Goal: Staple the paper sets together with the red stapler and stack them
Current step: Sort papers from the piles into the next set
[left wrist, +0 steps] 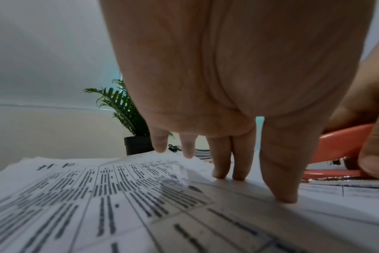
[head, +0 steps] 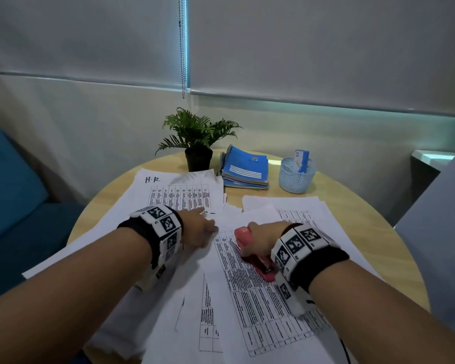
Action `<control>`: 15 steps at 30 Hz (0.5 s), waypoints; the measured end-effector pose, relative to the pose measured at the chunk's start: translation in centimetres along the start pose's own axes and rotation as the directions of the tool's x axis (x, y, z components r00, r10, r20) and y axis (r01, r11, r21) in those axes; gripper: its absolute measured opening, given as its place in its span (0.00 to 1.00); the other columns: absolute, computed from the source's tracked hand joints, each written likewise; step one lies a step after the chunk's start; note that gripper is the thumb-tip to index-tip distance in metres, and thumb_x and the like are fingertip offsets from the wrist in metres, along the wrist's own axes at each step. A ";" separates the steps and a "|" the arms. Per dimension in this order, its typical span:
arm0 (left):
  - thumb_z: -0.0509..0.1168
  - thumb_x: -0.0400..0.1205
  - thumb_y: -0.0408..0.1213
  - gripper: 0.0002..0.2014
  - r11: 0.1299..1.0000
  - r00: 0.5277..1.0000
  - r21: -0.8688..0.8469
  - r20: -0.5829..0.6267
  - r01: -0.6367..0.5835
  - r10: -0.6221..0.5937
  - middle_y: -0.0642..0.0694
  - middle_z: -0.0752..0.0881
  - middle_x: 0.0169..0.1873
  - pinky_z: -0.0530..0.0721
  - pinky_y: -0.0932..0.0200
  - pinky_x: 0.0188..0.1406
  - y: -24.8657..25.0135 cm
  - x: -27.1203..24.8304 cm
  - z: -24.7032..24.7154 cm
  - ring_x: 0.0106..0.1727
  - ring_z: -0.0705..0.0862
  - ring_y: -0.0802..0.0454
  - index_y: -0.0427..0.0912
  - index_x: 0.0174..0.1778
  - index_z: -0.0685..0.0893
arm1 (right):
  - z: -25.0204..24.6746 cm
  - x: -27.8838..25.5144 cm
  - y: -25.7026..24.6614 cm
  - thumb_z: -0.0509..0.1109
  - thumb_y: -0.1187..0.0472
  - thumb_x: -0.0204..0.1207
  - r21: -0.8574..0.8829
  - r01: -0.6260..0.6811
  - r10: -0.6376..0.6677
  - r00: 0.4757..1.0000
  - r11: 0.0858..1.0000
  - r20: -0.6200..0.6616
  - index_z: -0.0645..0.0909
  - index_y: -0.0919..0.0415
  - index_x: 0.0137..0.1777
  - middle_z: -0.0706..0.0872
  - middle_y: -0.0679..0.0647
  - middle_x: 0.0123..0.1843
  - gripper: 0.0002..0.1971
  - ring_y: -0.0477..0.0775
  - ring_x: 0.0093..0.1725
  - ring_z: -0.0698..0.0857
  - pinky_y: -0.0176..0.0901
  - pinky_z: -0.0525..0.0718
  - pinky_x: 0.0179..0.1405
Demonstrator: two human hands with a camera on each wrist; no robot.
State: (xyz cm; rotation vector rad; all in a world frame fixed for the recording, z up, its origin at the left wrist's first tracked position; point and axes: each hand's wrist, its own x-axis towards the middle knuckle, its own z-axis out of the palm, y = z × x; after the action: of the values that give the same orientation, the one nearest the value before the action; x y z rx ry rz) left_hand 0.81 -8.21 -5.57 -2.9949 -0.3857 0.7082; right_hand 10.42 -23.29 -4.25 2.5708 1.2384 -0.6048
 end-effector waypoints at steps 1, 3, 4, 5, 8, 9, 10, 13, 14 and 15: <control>0.51 0.82 0.42 0.23 1.000 1.000 0.007 0.008 -0.006 0.006 0.41 0.76 0.67 0.61 0.46 0.77 -0.1 0.0 -0.1 0.73 0.69 0.44 0.46 0.74 0.68 | 0.3 -0.1 0.0 0.58 0.44 0.83 -0.048 0.008 -0.009 1.000 0.999 -0.005 0.67 0.58 0.71 0.77 0.59 0.67 0.24 0.61 0.64 0.79 0.49 0.75 0.55; 0.56 0.83 0.39 0.20 0.997 1.000 -0.067 0.002 -0.024 0.024 0.43 0.78 0.66 0.71 0.51 0.71 -0.1 -0.1 -0.4 0.69 0.74 0.43 0.46 0.72 0.71 | 0.9 1.0 -0.1 0.58 0.44 0.82 -0.050 0.006 -0.006 1.000 0.999 0.012 0.66 0.56 0.69 0.77 0.57 0.66 0.22 0.62 0.60 0.80 0.52 0.75 0.52; 0.57 0.84 0.39 0.20 0.994 0.999 -0.103 -0.015 -0.038 0.036 0.45 0.77 0.67 0.71 0.57 0.69 -0.4 0.1 -0.2 0.69 0.75 0.44 0.45 0.73 0.72 | 1.0 1.7 -0.3 0.59 0.43 0.80 -0.036 -0.009 0.009 1.000 0.999 0.008 0.66 0.56 0.66 0.78 0.57 0.65 0.22 0.62 0.57 0.81 0.52 0.77 0.49; 0.58 0.85 0.40 0.19 0.991 0.999 -0.131 -0.007 -0.037 0.037 0.46 0.77 0.68 0.70 0.65 0.66 -0.6 0.1 -0.2 0.70 0.75 0.45 0.44 0.73 0.73 | 1.1 2.3 -0.6 0.59 0.43 0.79 -0.023 -0.015 0.015 1.000 1.000 -0.006 0.66 0.56 0.65 0.78 0.57 0.64 0.22 0.61 0.53 0.81 0.52 0.77 0.47; 0.58 0.85 0.42 0.21 0.977 0.998 -0.206 0.009 -0.052 0.055 0.48 0.73 0.74 0.66 0.75 0.61 -0.9 0.0 0.1 0.73 0.72 0.48 0.47 0.75 0.71 | 0.9 3.8 -1.3 0.56 0.52 0.83 -0.010 0.009 -0.009 1.000 1.000 -0.029 0.67 0.58 0.67 0.74 0.58 0.65 0.16 0.57 0.47 0.78 0.50 0.72 0.43; 0.58 0.85 0.42 0.22 0.976 0.999 -0.214 0.006 -0.037 0.039 0.47 0.71 0.75 0.66 0.69 0.66 -0.9 0.0 0.1 0.74 0.71 0.48 0.48 0.76 0.70 | 0.8 4.1 -1.5 0.55 0.54 0.84 -0.011 0.021 -0.021 0.999 1.000 -0.036 0.66 0.59 0.68 0.72 0.59 0.66 0.16 0.58 0.49 0.78 0.50 0.72 0.44; 0.58 0.84 0.42 0.24 0.975 0.999 -0.220 -0.012 -0.035 0.033 0.47 0.70 0.76 0.66 0.62 0.69 -0.8 0.0 0.2 0.74 0.70 0.47 0.49 0.78 0.68 | 0.7 4.4 -1.7 0.54 0.55 0.84 -0.007 0.025 -0.025 0.999 1.000 -0.036 0.65 0.59 0.70 0.71 0.59 0.69 0.17 0.59 0.53 0.79 0.51 0.73 0.46; 0.61 0.84 0.41 0.28 0.978 0.999 -0.205 -0.039 -0.029 0.022 0.45 0.69 0.77 0.67 0.53 0.73 -0.5 -0.3 0.0 0.75 0.70 0.46 0.50 0.81 0.62 | 0.5 5.2 -1.9 0.53 0.56 0.85 -0.023 0.015 -0.016 0.999 1.000 -0.035 0.62 0.60 0.75 0.67 0.61 0.75 0.20 0.63 0.65 0.78 0.53 0.75 0.53; 0.61 0.84 0.43 0.29 0.983 0.999 -0.180 -0.033 -0.041 0.035 0.46 0.66 0.79 0.64 0.53 0.74 -0.5 -0.3 0.0 0.77 0.68 0.47 0.51 0.81 0.60 | 0.5 5.2 -2.0 0.52 0.56 0.85 -0.025 0.008 -0.009 1.000 1.000 -0.027 0.61 0.59 0.76 0.65 0.61 0.77 0.21 0.63 0.67 0.77 0.53 0.75 0.55; 0.59 0.85 0.44 0.29 0.988 0.998 -0.148 -0.023 -0.054 0.051 0.48 0.61 0.81 0.60 0.55 0.76 -0.4 -0.2 0.0 0.79 0.65 0.48 0.52 0.82 0.59 | 0.4 5.2 -2.0 0.51 0.56 0.86 -0.030 0.009 -0.009 1.000 1.000 -0.029 0.60 0.59 0.77 0.64 0.62 0.78 0.21 0.63 0.68 0.77 0.53 0.75 0.56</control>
State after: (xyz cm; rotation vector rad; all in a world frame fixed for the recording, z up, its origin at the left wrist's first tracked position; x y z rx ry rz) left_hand 0.50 -7.86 -5.44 -3.1599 -0.3762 0.6837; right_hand 11.64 -18.63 -7.04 2.5598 1.2591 -0.5488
